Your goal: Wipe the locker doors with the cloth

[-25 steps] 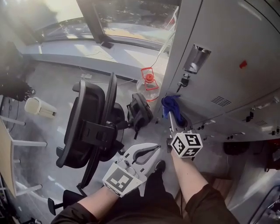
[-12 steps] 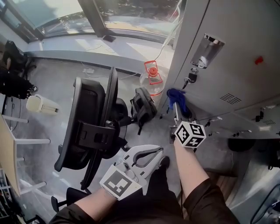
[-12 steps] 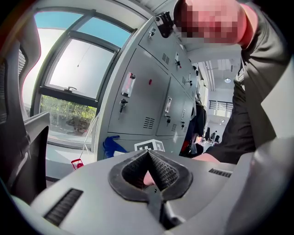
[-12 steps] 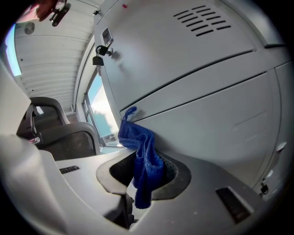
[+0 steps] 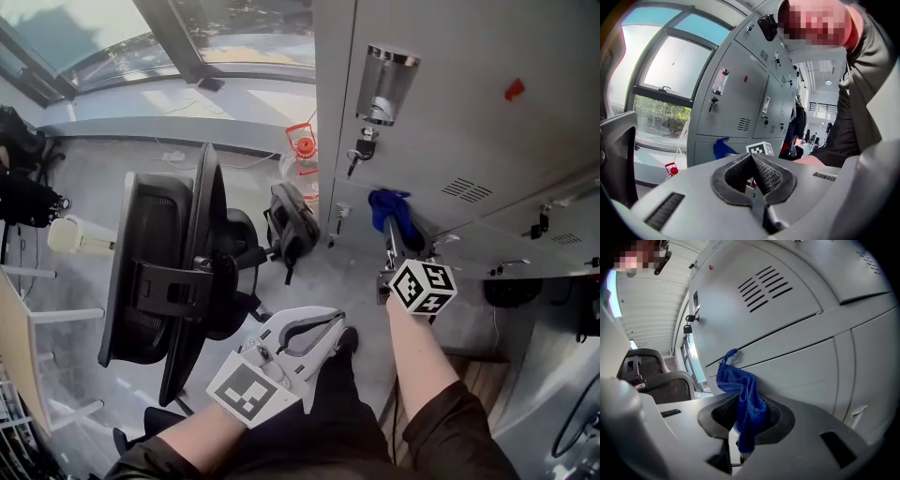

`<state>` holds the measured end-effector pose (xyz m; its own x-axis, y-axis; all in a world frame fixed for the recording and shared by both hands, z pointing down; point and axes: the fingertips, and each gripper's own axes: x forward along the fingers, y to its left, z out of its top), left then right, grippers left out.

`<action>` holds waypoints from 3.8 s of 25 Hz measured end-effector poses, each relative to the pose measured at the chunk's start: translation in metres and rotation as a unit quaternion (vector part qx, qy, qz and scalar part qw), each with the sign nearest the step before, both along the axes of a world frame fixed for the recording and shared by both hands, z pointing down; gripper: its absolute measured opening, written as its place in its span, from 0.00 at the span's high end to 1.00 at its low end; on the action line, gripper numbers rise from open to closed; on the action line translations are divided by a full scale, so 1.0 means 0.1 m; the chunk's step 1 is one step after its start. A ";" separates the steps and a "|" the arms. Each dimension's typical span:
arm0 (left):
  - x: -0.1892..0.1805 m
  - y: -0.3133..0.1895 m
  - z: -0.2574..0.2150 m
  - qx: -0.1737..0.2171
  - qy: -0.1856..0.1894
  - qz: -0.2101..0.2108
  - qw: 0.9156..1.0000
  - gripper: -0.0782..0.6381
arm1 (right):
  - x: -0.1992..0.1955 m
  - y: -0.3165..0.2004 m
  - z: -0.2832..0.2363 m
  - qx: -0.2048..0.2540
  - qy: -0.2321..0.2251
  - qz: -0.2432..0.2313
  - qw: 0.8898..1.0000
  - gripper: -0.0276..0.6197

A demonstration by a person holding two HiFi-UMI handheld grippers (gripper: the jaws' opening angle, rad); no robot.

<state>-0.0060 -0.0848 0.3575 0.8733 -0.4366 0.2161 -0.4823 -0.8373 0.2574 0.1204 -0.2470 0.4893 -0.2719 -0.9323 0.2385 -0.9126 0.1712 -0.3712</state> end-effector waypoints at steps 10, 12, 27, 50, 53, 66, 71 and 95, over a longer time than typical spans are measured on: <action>0.37 0.14 0.07 -0.007 -0.004 0.034 0.999 0.88 | 0.85 0.30 0.03 -0.003 0.005 0.057 0.998 0.84; 0.42 0.17 0.07 -0.007 -0.004 0.040 0.999 0.88 | 0.96 0.35 0.03 -0.003 0.002 0.070 0.998 0.84; 0.22 0.27 0.13 -0.009 -0.022 0.044 0.999 0.88 | 0.12 0.31 0.36 -0.020 -0.014 0.018 1.000 0.84; 0.10 0.26 0.24 -0.023 -0.017 0.026 0.999 0.88 | -0.04 -0.01 0.84 -0.041 0.024 -0.015 0.999 0.84; 0.22 0.29 0.26 -0.026 -0.018 0.038 0.999 0.88 | 0.30 0.10 0.85 -0.043 0.030 0.003 0.999 0.84; 0.53 0.29 0.29 -0.030 -0.004 0.059 0.998 0.88 | 1.12 0.44 0.87 -0.051 0.033 0.074 0.995 0.84; 0.43 0.23 0.30 -0.030 -0.007 0.051 0.998 0.88 | 0.60 0.37 1.02 -0.064 0.012 0.033 0.997 0.84; 0.04 0.10 0.55 -0.044 -0.016 0.002 0.999 0.88 | -0.51 -0.24 1.60 -0.093 0.030 -0.069 0.993 0.84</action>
<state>-0.0020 -0.0750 0.4124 0.8673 -0.4105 0.2817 -0.4877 -0.8144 0.3146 0.0690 -0.2708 0.6492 -0.3735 -0.8253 0.4235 -0.9070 0.2293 -0.3531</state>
